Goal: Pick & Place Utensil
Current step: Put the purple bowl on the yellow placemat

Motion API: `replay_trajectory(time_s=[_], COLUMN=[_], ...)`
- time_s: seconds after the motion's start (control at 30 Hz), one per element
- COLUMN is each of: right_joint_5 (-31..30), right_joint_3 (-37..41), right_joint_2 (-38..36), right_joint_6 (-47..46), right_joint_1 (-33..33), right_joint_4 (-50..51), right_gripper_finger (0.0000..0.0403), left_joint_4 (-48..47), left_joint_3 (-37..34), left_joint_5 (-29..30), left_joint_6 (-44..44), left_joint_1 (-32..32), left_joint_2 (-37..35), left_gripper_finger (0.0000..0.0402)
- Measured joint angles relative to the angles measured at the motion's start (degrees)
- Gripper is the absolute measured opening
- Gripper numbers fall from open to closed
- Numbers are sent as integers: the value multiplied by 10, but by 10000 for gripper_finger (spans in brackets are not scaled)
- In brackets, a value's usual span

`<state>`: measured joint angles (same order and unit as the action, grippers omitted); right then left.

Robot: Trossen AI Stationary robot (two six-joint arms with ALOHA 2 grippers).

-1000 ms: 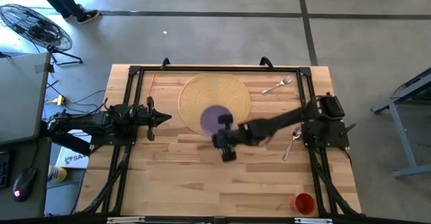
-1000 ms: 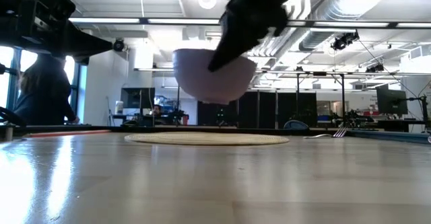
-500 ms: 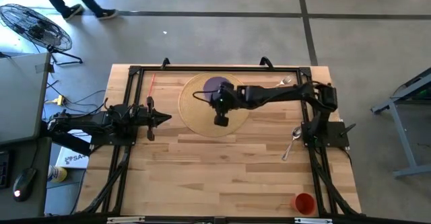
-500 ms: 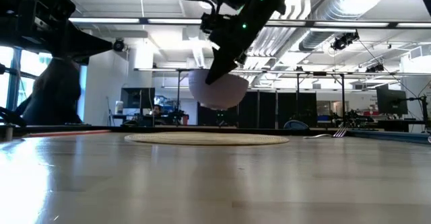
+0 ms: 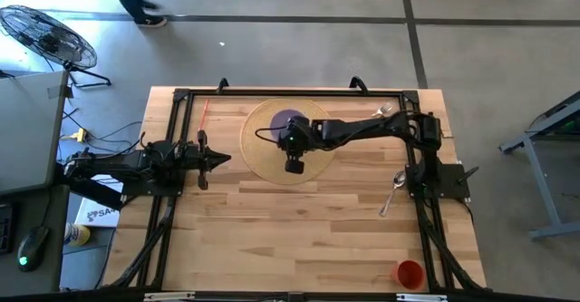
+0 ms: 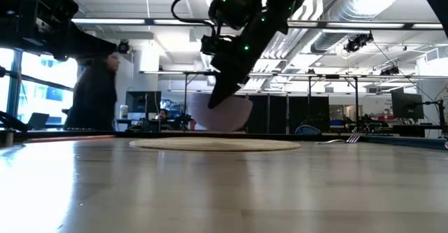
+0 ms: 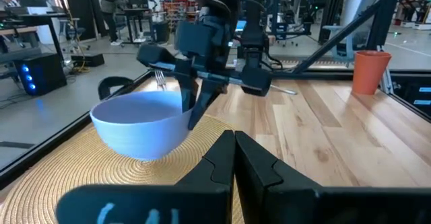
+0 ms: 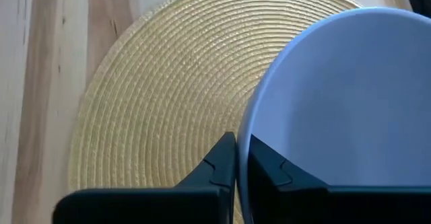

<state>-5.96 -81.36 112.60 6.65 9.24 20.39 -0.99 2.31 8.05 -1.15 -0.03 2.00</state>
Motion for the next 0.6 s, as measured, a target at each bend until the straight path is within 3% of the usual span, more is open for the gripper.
replay_trajectory(time_s=[0.6], right_joint_5=[3], right_joint_3=[0], right_joint_2=[28], right_joint_6=[39], right_joint_1=[13], right_joint_4=[-23], right_gripper_finger=[14], left_joint_4=[0], left_joint_3=[0], left_joint_5=[0], left_joint_6=[0], left_joint_1=[0], left_joint_2=[0], left_gripper_finger=[1])
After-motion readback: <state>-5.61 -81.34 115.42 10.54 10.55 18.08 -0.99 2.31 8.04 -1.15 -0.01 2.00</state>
